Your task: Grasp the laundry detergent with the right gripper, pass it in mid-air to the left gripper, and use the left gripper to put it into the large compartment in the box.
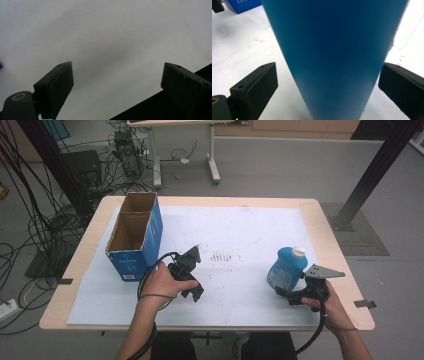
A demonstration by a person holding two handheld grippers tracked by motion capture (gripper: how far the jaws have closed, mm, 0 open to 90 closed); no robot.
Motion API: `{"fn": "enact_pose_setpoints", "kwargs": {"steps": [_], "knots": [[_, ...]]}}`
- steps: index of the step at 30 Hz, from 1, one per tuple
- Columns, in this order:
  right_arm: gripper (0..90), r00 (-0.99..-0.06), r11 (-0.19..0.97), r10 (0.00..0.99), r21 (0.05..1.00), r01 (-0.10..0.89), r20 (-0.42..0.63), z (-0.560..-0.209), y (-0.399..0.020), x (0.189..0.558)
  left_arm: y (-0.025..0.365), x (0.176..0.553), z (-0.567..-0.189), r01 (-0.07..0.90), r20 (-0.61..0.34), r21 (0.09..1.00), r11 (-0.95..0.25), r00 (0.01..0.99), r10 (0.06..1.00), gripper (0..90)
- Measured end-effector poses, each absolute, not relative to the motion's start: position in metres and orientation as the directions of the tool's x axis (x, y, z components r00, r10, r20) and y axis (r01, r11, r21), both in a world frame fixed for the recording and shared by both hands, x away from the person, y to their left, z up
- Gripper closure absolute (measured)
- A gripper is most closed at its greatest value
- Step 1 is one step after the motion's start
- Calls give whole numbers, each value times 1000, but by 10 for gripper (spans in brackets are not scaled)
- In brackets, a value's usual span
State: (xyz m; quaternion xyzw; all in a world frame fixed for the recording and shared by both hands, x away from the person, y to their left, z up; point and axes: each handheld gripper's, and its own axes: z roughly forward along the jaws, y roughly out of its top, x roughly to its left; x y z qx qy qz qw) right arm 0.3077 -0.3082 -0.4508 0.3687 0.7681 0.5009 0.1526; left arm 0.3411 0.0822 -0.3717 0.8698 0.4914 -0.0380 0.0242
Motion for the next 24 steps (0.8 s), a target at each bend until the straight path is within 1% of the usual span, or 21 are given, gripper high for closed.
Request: {"fn": "enact_pose_setpoints", "kwargs": {"steps": [24], "knots": [[21,-684,221,714,881,419,146,-454,-304,312,80,338,-374,851,-97,-4,-525,522,847,115]]}}
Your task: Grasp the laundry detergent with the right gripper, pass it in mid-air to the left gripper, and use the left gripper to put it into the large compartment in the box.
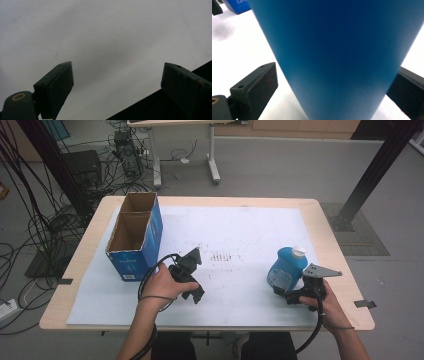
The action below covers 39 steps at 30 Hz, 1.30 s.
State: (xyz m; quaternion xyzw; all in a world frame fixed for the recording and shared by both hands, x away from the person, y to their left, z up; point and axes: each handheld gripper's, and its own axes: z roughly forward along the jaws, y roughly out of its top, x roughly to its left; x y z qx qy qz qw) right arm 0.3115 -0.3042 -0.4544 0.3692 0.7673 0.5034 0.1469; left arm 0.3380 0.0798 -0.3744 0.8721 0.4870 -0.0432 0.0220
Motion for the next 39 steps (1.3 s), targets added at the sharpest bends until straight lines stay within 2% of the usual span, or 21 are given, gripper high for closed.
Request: {"fn": "enact_pose_setpoints", "kwargs": {"steps": [39], "knots": [[21,-686,210,713,887,410,148,-454,-306,311,75,337,-371,848,-85,0,-530,529,845,113]]}}
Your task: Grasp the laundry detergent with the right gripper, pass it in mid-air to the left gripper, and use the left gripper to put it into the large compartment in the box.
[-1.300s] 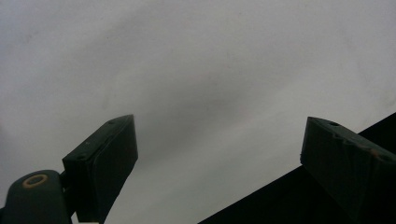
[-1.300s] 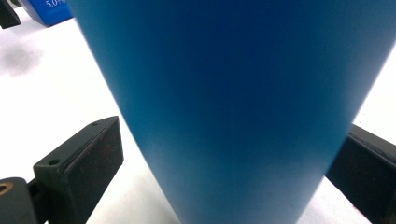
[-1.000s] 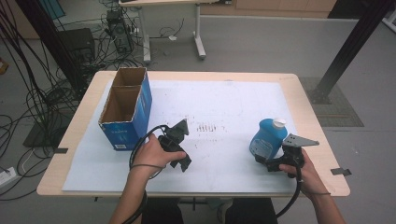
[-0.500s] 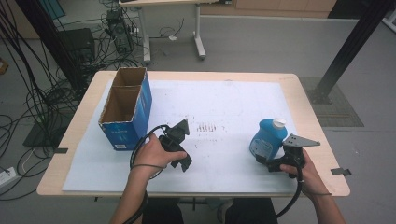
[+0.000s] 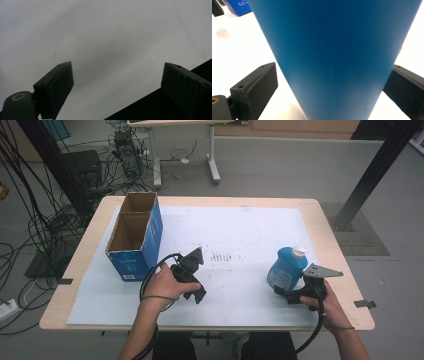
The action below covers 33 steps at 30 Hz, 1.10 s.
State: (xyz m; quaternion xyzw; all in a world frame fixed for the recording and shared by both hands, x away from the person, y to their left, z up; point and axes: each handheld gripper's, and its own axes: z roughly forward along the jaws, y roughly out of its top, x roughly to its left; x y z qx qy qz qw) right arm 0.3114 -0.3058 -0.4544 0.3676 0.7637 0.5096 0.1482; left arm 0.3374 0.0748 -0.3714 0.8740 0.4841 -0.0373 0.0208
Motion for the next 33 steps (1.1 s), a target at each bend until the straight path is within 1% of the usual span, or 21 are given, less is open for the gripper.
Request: {"fn": "enact_pose_setpoints", "kwargs": {"steps": [33], "knots": [[21,-687,210,712,890,405,145,-454,-306,311,75,337,-372,850,-85,-5,-526,524,847,113]]}}
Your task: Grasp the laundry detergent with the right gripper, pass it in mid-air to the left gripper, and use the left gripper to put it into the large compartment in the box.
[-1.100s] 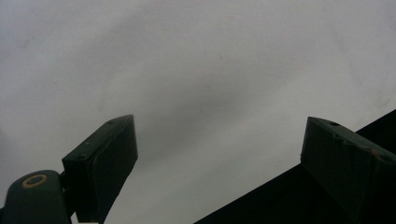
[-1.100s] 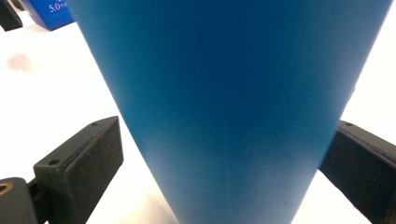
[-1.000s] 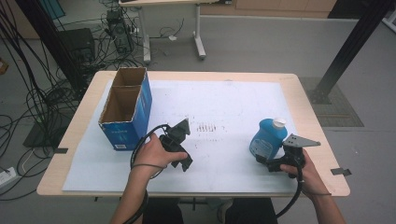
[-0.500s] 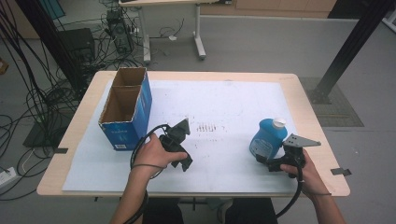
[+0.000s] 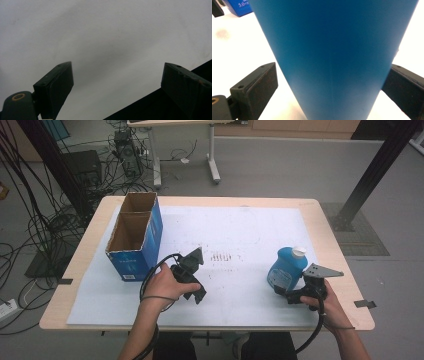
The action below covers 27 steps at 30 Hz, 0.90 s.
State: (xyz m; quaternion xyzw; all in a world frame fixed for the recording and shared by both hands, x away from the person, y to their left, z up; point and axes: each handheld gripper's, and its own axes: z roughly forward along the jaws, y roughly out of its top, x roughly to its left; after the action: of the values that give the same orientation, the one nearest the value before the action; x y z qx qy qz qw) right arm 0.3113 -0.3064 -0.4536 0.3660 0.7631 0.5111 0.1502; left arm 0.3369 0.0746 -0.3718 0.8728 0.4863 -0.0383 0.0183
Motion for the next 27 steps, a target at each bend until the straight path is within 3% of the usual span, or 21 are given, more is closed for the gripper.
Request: {"fn": "enact_pose_setpoints", "kwargs": {"steps": [27], "knots": [[18,-693,203,705,894,400,150,-455,-304,311,74,336,-372,850,-90,0,-527,525,846,113]]}}
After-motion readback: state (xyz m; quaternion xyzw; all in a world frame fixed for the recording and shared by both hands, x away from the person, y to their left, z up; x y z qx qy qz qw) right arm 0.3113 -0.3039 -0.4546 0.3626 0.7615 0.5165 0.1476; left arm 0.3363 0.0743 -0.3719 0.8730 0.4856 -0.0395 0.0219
